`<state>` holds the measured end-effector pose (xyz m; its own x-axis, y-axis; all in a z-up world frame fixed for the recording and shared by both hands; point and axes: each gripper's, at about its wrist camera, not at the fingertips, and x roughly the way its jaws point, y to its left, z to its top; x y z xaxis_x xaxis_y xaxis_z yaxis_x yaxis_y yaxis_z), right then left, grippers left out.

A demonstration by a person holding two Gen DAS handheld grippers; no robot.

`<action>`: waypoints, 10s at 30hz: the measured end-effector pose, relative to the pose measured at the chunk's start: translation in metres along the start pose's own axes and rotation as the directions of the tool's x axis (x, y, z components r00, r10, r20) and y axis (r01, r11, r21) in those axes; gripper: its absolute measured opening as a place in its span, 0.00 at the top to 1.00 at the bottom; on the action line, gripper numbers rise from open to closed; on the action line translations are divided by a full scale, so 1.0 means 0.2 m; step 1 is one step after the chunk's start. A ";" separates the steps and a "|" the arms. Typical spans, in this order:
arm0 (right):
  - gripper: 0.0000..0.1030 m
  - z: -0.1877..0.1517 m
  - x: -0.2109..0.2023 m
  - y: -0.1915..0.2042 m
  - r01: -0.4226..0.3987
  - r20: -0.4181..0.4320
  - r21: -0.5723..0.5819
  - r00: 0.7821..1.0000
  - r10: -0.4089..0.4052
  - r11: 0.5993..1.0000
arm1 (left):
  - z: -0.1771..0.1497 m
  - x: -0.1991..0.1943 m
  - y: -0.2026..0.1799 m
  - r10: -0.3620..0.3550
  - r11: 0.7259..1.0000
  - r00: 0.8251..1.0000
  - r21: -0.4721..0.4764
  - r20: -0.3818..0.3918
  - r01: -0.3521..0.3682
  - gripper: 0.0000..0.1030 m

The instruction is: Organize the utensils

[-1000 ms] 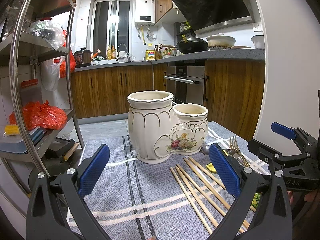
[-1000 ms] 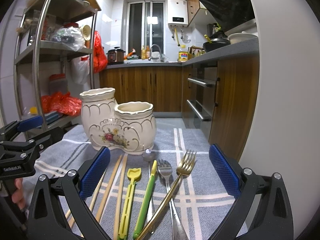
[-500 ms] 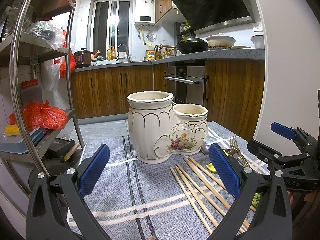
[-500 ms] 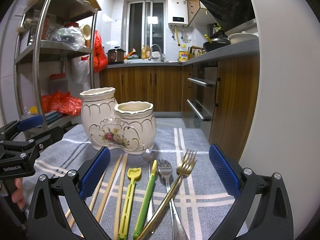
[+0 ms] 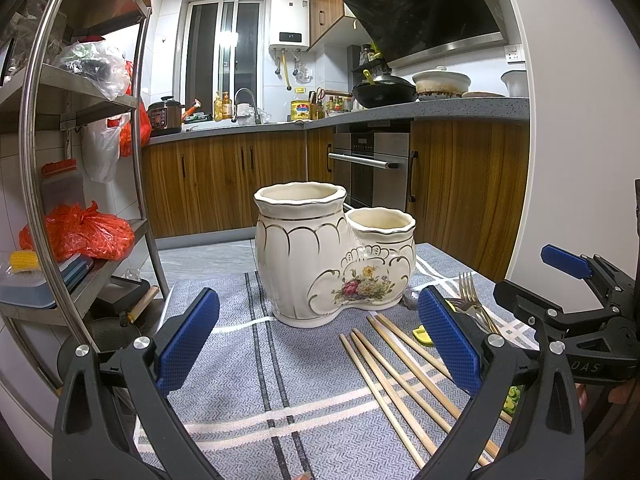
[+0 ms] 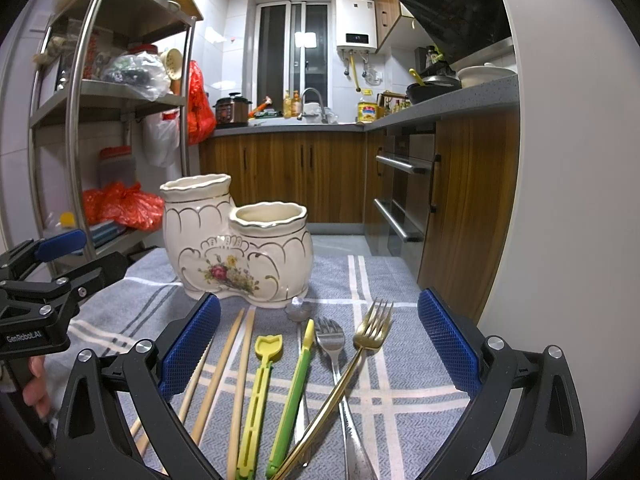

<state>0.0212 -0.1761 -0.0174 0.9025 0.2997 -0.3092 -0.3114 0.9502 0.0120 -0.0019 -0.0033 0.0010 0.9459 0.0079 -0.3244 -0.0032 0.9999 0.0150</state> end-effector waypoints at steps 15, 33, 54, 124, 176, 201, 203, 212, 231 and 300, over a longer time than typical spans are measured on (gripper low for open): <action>0.05 0.01 0.01 0.00 0.011 -0.001 -0.005 1.000 -0.011 1.000 | 0.00 0.00 0.03 0.002 1.000 1.000 -0.011 -0.008 -0.002 0.05; 0.08 -0.09 0.25 -0.29 0.080 -0.354 0.166 0.935 -0.017 0.983 | -0.04 0.17 0.03 -0.007 0.999 0.974 0.041 -0.227 0.017 0.05; 0.76 -0.08 0.40 -0.22 0.053 -0.466 0.215 0.883 0.055 0.975 | -0.10 0.24 0.01 -0.025 0.996 0.939 0.071 -0.342 0.052 0.05; 0.94 0.17 -0.13 -0.21 -0.226 0.027 0.113 0.974 0.225 0.967 | -0.14 0.15 -0.03 -0.144 0.980 0.906 0.068 -0.398 0.186 0.96; 0.94 0.60 0.57 -0.08 -0.234 0.116 0.163 0.969 0.217 0.958 | 0.45 0.59 0.22 -0.180 0.982 0.975 -0.036 0.131 0.186 0.96; 0.93 0.46 0.69 -0.09 -0.142 -0.041 0.193 0.987 0.152 0.971 | 0.36 0.49 0.31 -0.060 0.995 0.990 -0.070 0.127 0.070 0.46; 0.92 0.45 0.70 -0.09 -0.136 -0.050 0.197 0.988 0.149 0.971 | 0.36 0.49 0.32 -0.048 0.995 0.991 -0.075 0.129 0.058 0.38; 0.75 0.45 0.71 -0.10 -0.127 -0.054 0.197 0.989 0.141 0.972 | 0.34 0.48 0.32 -0.004 0.998 0.989 -0.065 0.149 0.014 0.06; 0.05 0.49 0.63 -0.12 -0.011 -0.041 0.169 0.999 0.018 0.986 | 0.33 0.49 0.31 0.010 0.999 0.989 -0.044 0.151 -0.004 0.05; 0.07 -0.10 0.17 -0.21 0.002 -0.365 -0.022 0.931 -0.010 1.000 | -0.23 0.18 -0.19 -0.048 0.992 0.874 0.076 -0.484 0.097 0.32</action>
<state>0.0595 -0.2076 -0.0482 0.7345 0.2385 -0.6354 -0.3162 0.9487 -0.0094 0.0180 -0.0398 -0.0548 0.6692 -0.0349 -0.7423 0.1131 0.9920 0.0554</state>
